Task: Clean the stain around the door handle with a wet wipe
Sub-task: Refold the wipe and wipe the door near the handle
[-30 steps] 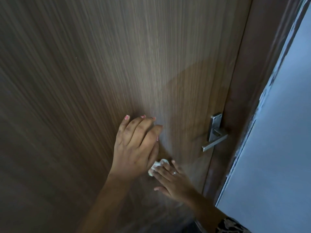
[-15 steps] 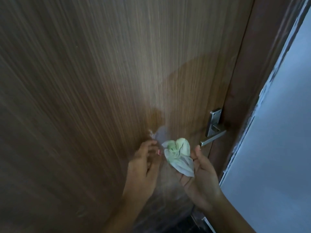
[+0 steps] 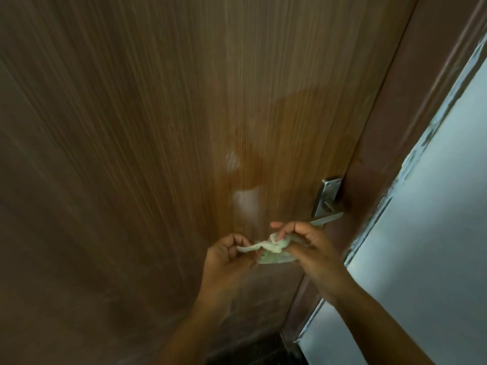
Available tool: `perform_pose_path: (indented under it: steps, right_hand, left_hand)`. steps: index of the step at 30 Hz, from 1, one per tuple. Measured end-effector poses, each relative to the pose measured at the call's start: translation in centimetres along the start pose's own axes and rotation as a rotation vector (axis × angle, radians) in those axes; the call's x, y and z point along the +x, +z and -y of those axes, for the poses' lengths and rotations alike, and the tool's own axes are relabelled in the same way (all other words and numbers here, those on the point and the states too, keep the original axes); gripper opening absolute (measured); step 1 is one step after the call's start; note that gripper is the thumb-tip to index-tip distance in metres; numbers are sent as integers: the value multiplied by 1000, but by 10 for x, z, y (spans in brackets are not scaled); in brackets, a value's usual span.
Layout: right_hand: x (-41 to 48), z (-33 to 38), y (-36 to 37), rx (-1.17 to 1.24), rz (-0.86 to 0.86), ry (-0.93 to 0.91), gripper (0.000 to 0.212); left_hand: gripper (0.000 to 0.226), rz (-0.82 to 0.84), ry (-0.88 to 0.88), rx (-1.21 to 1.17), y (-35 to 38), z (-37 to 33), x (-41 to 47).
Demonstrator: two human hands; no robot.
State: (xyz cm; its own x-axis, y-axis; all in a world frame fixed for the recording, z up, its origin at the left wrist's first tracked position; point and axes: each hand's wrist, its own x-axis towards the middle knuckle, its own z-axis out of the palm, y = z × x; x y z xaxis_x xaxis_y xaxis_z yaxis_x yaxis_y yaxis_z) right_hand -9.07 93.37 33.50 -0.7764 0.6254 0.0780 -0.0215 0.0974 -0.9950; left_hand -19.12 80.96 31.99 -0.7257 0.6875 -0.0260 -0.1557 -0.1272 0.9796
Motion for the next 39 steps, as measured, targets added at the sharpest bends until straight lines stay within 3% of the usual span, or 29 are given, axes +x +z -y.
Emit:
perform_pose_path:
  steps: [3, 6, 8, 10, 14, 19, 22, 25, 28, 30, 32, 34, 37, 39]
  right_hand:
    - [1, 1, -28, -135, 11, -110, 33]
    - [2, -1, -45, -236, 9, -198, 38]
    - [1, -3, -49, -278, 15, -278, 43]
    - [-3, -4, -51, -310, 76, -371, 44]
    - [-18, -1, -58, -428, 187, -563, 22]
    - [-22, 1, -82, -283, 159, -432, 52]
    - [-18, 3, -90, -299, 79, -431, 50]
    - [-13, 7, -91, -432, 28, -520, 46]
    - [-8, 16, -92, -421, 77, -549, 35]
    - [-5, 24, -92, -421, 153, -562, 30]
    - [-3, 34, -91, -412, 242, -558, 33]
    - [0, 42, -93, -413, 282, -568, 38]
    - [6, 47, -98, -457, 245, -614, 43]
    - [9, 45, -99, -514, 167, -657, 38]
  left_hand:
    - [32, -83, 177, 169, 4, 7, -5]
    - [42, -158, 502, 602, 9, 9, -13]
    - [44, -196, 635, 770, 15, 9, -19]
    - [42, -281, 624, 768, 21, 8, -23]
    - [37, -347, 530, 647, 28, 8, -31]
    - [24, -165, 581, 844, 31, 9, -39]
    - [36, -112, 500, 1016, 32, 15, -35]
    - [54, 147, 389, 863, 31, 15, -36]
    - [77, 421, 97, 376, 41, 6, -35]
    - [61, 385, 43, 234, 53, 1, -32]
    - [32, 281, 77, 216, 65, -3, -28]
    - [19, 210, 106, 215, 70, -4, -24]
    - [2, 177, 120, 204, 71, -5, -22]
    - [6, 140, 118, 187, 71, -5, -21]
